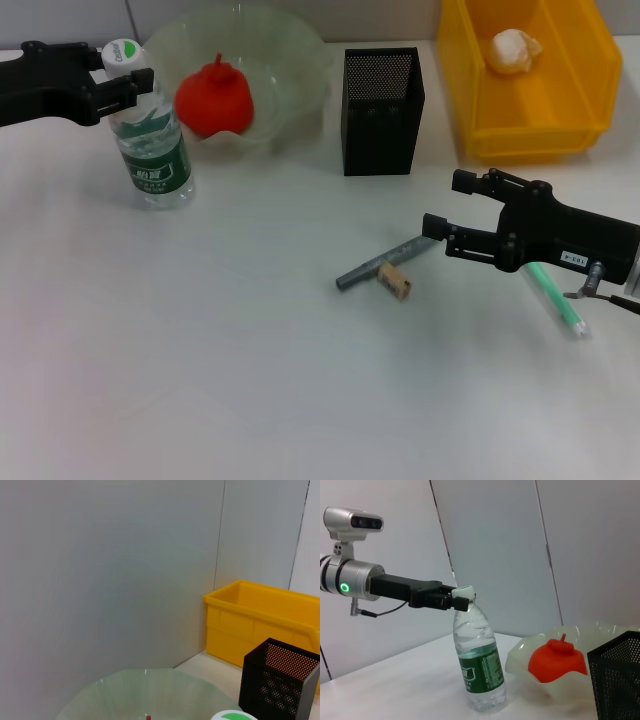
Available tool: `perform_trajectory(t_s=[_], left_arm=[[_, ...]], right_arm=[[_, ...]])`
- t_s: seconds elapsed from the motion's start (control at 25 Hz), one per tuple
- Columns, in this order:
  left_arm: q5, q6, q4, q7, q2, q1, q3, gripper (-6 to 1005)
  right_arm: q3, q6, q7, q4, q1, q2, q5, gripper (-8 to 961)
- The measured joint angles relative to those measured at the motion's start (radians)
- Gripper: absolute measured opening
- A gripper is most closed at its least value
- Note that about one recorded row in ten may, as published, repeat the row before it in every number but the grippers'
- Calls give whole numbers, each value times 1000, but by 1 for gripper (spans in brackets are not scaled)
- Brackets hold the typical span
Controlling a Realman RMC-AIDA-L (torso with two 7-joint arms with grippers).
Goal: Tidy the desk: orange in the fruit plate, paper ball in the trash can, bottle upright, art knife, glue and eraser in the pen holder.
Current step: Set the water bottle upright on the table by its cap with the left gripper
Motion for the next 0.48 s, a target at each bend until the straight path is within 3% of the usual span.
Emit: perform_trajectory(t_s=[0.48], left_arm=[[1,-6,0,5,-1,2,5,597]], right_arm=[[0,1,0,0,0,0,0,819]])
